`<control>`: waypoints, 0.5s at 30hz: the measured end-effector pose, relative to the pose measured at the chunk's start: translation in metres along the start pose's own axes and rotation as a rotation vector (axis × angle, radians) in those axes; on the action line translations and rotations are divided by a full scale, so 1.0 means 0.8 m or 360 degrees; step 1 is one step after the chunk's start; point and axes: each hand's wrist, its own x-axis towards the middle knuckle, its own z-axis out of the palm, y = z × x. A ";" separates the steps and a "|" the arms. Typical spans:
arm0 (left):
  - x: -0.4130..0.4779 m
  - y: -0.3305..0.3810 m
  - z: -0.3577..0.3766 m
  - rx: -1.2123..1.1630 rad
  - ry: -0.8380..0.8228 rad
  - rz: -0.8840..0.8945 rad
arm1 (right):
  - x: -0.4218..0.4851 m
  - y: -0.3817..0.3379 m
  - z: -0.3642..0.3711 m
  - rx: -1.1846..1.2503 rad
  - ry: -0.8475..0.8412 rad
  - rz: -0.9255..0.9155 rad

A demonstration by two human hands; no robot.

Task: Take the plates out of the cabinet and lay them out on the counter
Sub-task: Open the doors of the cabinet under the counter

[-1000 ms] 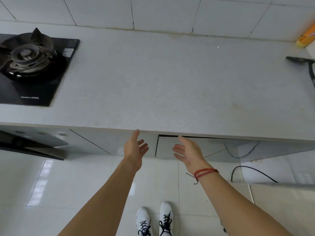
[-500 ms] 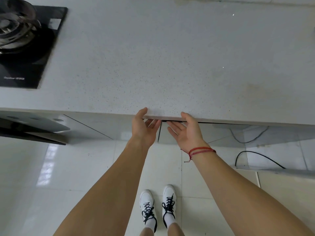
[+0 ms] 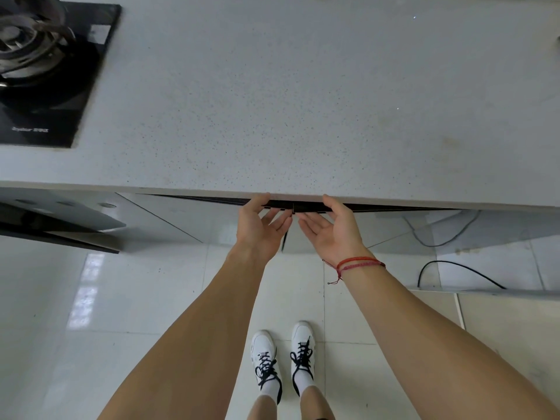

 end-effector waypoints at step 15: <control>-0.095 -0.028 -0.111 0.0386 0.0094 -0.0055 | -0.070 0.041 -0.089 -0.0379 0.0020 0.0037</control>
